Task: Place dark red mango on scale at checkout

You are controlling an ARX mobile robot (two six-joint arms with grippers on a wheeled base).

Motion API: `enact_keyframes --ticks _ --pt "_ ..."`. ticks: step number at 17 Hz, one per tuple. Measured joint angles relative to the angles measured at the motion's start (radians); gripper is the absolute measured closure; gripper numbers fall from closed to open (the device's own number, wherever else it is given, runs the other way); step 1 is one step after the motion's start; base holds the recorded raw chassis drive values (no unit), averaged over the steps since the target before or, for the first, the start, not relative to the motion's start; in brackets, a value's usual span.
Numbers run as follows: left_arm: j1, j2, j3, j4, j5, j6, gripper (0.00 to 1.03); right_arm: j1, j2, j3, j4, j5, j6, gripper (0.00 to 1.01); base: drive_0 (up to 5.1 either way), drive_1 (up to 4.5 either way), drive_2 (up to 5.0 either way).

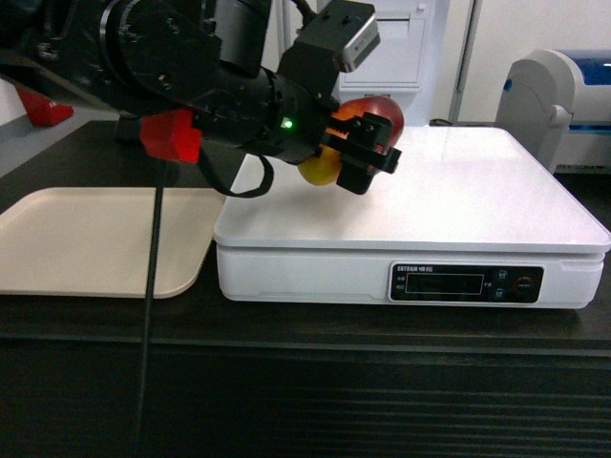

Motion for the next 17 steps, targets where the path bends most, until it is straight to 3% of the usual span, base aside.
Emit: enact_keyframes --ticks 6,11,15,17 --pt "-0.059 0.172 0.267 -0.124 -0.016 0.025 0.36 0.000 0.000 0.000 0.000 0.000 0.000 0.03 0.0 0.00 0.0" --pt "-0.109 0.213 0.327 -0.154 0.001 0.041 0.36 0.000 0.000 0.000 0.000 0.000 0.000 0.03 0.0 0.00 0.0" --pt "-0.115 0.248 0.360 -0.168 -0.011 0.045 0.36 0.000 0.000 0.000 0.000 0.000 0.000 0.03 0.0 0.00 0.0" --pt "-0.113 0.248 0.360 -0.161 -0.008 0.046 0.18 0.000 0.000 0.000 0.000 0.000 0.000 0.03 0.0 0.00 0.0"
